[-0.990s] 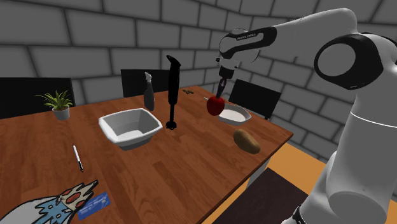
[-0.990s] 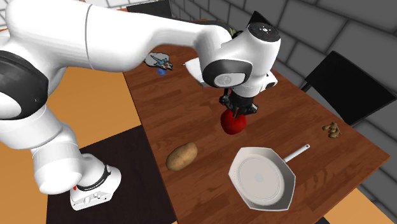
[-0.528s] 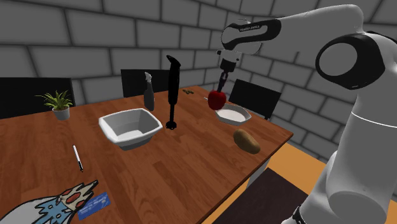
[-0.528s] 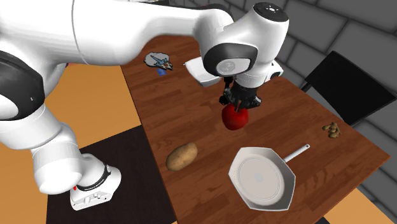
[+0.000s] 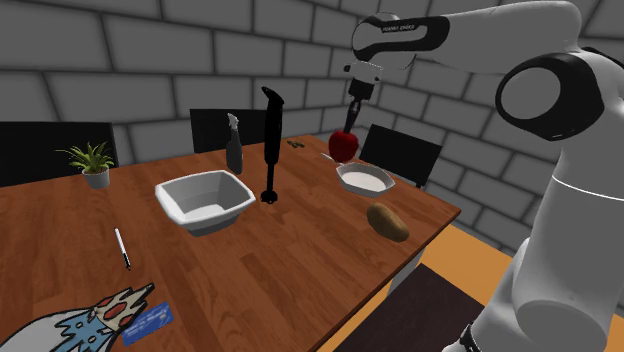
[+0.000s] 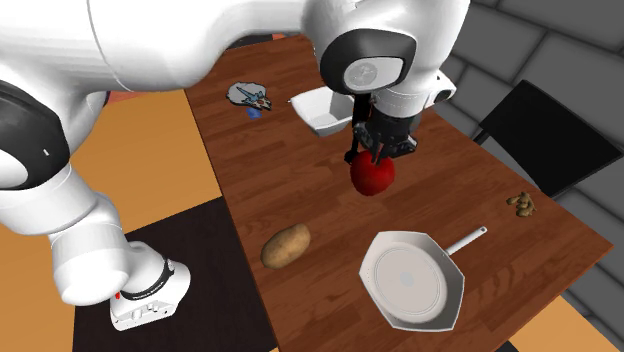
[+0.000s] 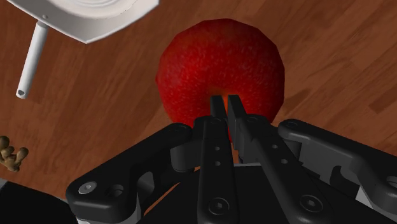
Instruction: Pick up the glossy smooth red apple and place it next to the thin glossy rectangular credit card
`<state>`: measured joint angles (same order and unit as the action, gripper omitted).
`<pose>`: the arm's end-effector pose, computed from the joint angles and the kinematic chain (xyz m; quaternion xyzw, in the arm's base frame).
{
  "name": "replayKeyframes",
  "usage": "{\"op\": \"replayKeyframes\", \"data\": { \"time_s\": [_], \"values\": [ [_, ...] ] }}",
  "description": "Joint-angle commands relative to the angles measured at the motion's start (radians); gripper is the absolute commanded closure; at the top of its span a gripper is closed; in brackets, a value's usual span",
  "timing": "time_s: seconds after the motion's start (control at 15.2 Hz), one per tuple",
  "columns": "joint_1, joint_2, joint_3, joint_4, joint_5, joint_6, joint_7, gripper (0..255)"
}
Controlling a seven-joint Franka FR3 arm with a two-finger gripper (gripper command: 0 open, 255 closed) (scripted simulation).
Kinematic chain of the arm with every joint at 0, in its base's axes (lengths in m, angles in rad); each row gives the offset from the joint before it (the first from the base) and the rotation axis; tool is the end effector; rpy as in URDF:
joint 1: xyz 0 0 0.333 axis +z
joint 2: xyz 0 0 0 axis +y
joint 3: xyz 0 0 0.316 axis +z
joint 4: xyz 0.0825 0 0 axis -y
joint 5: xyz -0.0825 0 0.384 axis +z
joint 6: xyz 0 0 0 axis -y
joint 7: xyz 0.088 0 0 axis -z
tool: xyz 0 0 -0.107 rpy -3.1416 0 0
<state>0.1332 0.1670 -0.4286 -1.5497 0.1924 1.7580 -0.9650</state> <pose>0.5987 -0.1444 0.5625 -0.9461 -0.3169 -0.0585 0.0322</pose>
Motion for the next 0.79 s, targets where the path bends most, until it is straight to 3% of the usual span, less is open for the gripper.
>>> {"op": "replayKeyframes", "data": {
  "time_s": [0.0, 0.13, 0.73],
  "values": [
    [-0.003, 0.005, -0.001, 0.033, 0.001, -0.029, 0.002, 255],
    [-0.004, 0.007, -0.002, 0.052, 0.002, -0.045, 0.003, 255],
    [0.133, -0.111, 0.090, -0.092, -0.067, 0.018, 0.227, 255]
  ]
}}
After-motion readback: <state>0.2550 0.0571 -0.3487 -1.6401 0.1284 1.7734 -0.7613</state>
